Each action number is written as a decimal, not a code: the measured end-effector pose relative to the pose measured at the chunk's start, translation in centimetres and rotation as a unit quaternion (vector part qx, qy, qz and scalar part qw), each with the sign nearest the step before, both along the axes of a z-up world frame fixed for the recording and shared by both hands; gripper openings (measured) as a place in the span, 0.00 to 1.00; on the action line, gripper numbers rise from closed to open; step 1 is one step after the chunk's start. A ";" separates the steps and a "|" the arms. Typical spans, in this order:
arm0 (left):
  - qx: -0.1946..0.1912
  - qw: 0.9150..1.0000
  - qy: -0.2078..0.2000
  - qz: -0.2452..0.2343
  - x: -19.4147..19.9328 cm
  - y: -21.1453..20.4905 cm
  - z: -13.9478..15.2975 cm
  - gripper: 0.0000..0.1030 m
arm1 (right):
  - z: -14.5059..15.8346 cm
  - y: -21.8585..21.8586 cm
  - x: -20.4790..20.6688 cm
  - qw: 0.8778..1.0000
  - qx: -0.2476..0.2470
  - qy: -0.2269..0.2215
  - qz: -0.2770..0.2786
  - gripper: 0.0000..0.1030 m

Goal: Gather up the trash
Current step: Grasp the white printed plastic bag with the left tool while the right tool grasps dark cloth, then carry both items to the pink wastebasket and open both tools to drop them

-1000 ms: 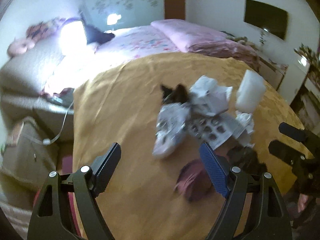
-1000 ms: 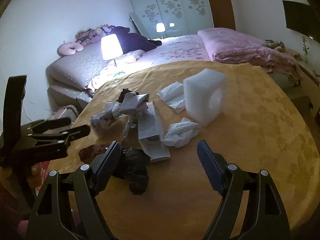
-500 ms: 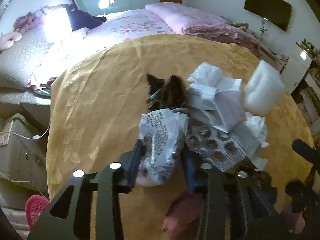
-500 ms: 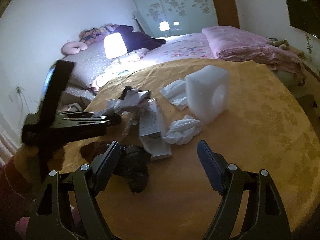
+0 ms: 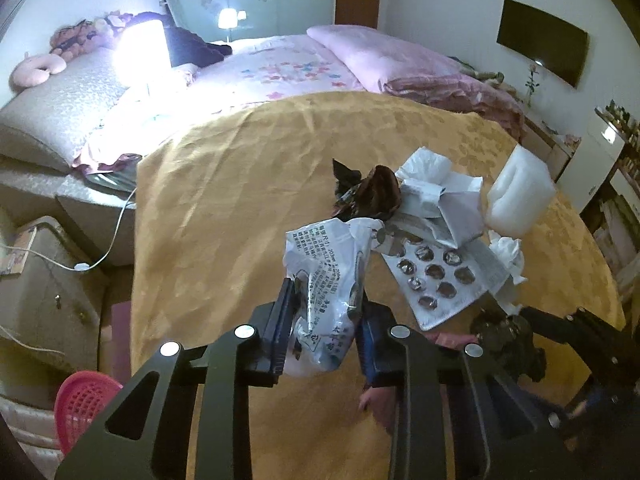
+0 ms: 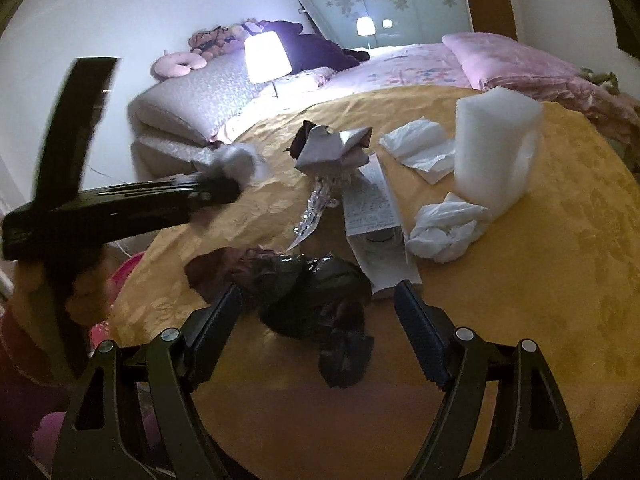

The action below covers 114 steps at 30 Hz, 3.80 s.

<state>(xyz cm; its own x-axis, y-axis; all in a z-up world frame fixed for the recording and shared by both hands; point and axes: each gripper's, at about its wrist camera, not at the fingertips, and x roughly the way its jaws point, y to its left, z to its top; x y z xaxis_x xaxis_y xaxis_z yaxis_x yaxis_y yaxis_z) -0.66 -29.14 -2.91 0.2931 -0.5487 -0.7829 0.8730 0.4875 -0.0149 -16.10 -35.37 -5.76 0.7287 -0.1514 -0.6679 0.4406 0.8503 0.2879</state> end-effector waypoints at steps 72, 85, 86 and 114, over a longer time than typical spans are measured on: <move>-0.002 0.957 -0.023 0.290 5.4 26.6 1.5 0.26 | 6.4 11.2 13.1 0.986 -0.057 -0.019 0.154 0.37; 0.037 0.947 0.013 0.319 7.8 27.8 -1.8 0.26 | 4.1 16.8 18.3 0.970 -0.010 0.017 0.241 0.37; 0.040 0.946 0.015 0.320 7.9 27.8 -2.0 0.26 | 3.9 17.1 18.6 0.969 -0.007 0.020 0.246 0.37; 0.052 0.936 0.026 0.347 9.6 28.6 -3.3 0.66 | 2.1 18.0 21.1 0.968 0.021 0.039 0.248 0.62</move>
